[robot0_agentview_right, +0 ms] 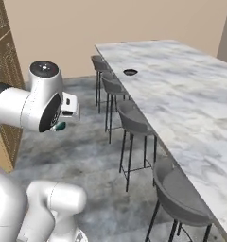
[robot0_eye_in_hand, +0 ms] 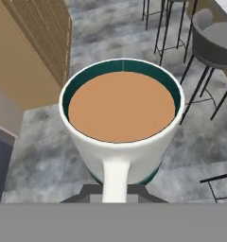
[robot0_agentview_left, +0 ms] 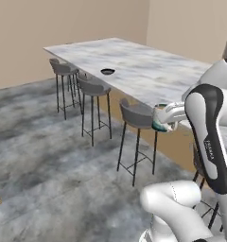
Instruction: Pick the cup of tea, navigate to the dining table, and place it on the saucer.
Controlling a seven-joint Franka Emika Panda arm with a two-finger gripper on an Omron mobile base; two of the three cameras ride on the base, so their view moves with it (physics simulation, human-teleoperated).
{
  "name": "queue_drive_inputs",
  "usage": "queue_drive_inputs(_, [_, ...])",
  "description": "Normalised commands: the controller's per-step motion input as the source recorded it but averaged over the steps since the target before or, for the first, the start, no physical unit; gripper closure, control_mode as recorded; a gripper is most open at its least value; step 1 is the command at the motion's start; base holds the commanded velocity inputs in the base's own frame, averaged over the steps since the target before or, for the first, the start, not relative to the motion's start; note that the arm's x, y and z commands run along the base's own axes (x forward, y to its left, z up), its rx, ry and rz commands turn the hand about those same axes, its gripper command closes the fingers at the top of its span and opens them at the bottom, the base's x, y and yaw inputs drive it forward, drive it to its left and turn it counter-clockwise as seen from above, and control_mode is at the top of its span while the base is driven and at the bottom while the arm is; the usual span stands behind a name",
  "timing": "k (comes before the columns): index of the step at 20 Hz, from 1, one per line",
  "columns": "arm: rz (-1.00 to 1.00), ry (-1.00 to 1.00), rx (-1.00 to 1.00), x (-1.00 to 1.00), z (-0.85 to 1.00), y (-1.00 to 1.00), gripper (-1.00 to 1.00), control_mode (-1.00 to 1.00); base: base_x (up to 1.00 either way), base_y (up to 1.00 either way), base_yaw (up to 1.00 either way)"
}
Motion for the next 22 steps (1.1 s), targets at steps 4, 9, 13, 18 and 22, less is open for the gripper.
queue_drive_inputs(4, [0.00,0.00,0.00,0.00,0.00,0.00,1.00,1.00,1.00,0.98,0.00])
queue_drive_inputs(9, [0.00,0.00,0.00,0.00,0.00,0.00,1.00,1.00,1.00,0.80,0.00])
queue_drive_inputs(13, [0.00,0.00,0.00,0.00,0.00,0.00,1.00,1.00,1.00,0.57,-0.02])
queue_drive_inputs(18, [0.00,0.00,0.00,0.00,0.00,0.00,1.00,1.00,1.00,0.50,-0.09])
queue_drive_inputs(22, [0.00,0.00,0.00,0.00,0.00,0.00,1.00,1.00,1.00,0.55,-0.20])
